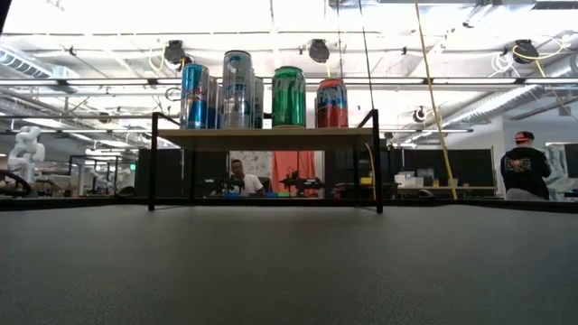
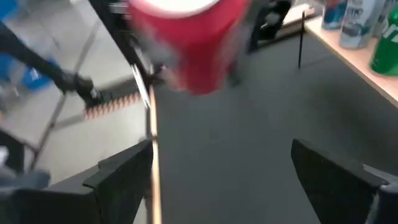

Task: Place canned beverage on shelf
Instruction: Put the orange soda can on the shelf

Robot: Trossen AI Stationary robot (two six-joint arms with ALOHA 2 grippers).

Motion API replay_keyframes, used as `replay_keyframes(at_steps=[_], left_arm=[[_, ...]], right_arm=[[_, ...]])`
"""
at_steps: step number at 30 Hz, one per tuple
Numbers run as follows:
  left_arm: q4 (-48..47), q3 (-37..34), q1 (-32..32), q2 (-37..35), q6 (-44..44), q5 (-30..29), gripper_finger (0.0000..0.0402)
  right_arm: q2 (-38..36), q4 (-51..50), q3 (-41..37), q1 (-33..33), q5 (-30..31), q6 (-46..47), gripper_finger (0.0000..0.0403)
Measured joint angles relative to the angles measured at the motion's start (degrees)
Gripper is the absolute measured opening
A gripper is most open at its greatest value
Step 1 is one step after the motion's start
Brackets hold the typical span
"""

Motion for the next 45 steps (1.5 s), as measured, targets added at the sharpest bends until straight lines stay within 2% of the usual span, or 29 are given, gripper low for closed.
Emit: replay_keyframes(at_steps=[7,12,15,20,29,36,45], left_arm=[[4.63,0.02,1.59,-2.41,3.21,-8.09,0.0302],[8.78,0.11,1.99,-3.77,4.74,-11.34,0.0302],[11.80,0.09,2.01,-3.88,4.72,-11.79,0.0302],[13.30,0.09,2.01,-3.86,5.30,-13.02,0.0302],[15.33,0.04,2.01,-3.75,7.78,-15.81,0.0302],[18.01,0.04,2.01,-3.75,8.97,-17.81,0.0302],[18.87,0.04,2.01,-3.66,8.77,-18.55,0.0302]], right_arm=[[-0.27,16.57,-7.85,1.73,14.02,0.15,0.0361],[-0.99,25.97,-8.21,1.80,25.81,-7.71,0.0361],[-2.86,30.31,-8.21,1.73,29.19,-13.09,0.0361],[-7.42,39.93,-8.21,0.24,28.90,-24.75,0.0361],[-13.93,54.27,-8.21,-5.34,15.84,-42.81,0.0361],[-13.57,57.16,-8.19,-8.10,11.36,-48.95,0.0361],[-9.37,56.89,-5.57,-12.73,5.95,-49.65,0.0362]])
